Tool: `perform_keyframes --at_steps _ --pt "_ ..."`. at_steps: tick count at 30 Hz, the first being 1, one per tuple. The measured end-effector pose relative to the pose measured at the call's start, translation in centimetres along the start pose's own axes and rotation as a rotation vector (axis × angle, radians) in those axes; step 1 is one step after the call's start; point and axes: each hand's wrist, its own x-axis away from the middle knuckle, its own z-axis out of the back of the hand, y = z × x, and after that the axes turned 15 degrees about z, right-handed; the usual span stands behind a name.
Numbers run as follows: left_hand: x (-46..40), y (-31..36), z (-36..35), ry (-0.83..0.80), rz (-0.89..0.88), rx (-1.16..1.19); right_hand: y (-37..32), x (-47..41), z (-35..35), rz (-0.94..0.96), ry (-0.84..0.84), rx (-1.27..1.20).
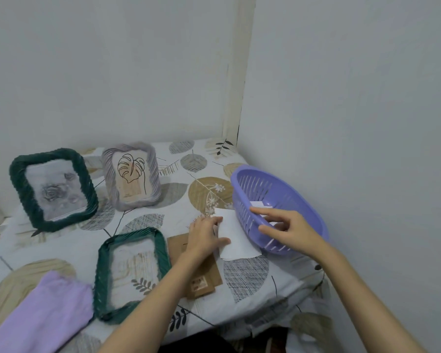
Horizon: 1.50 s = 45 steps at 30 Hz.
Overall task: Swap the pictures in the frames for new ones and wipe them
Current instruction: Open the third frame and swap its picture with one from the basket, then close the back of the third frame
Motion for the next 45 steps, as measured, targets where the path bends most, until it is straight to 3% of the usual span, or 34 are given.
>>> perform_keyframes --at_steps 3,7,9,11,14,17,19,23,27,30,35,39,45 --pt "0.2 -0.3 -0.4 0.046 -0.029 -0.226 0.1 0.1 -1.1 0.029 -0.053 0.071" --pt "0.1 -0.7 -0.5 0.044 -0.040 -0.256 0.4 0.5 -2.5 0.021 -0.151 0.144" --pt "0.0 -0.7 -0.1 0.097 -0.046 -0.048 0.4 0.6 -3.0 0.012 -0.193 0.200" --pt "0.6 0.1 0.8 0.101 0.029 0.370 0.4 0.7 -3.2 0.016 -0.215 0.238" --pt "2.0 1.9 2.1 -0.011 0.056 0.730 0.1 0.2 -2.7 -0.041 -0.226 0.120" --pt "2.5 2.5 2.5 -0.118 -0.038 0.599 1.3 -1.4 -1.2 -0.132 -0.067 0.044" --pt "2.3 2.4 2.5 -0.144 -0.050 0.543 3.1 -2.9 0.0 -0.233 0.004 0.236" --pt "2.4 2.4 2.8 -0.125 -0.034 0.548 5.3 -4.6 -0.1 -0.537 -0.231 0.612" --pt "2.5 2.4 2.9 -0.127 -0.024 0.547 5.0 -5.0 -0.6 -0.676 -0.313 0.659" --pt "2.7 2.4 2.9 -0.125 -0.027 0.554 4.9 -5.1 -0.1 -0.679 -0.260 0.664" --pt "2.9 2.5 3.0 -0.126 -0.012 0.572 5.7 -4.7 0.5 -0.573 0.009 0.752" --pt "3.1 2.7 3.0 -0.137 -0.002 0.572 6.3 -4.5 1.0 -0.501 0.149 0.666" --pt "3.0 2.6 2.8 -0.082 -0.049 0.513 4.1 -3.5 0.7 -0.130 0.506 0.443"
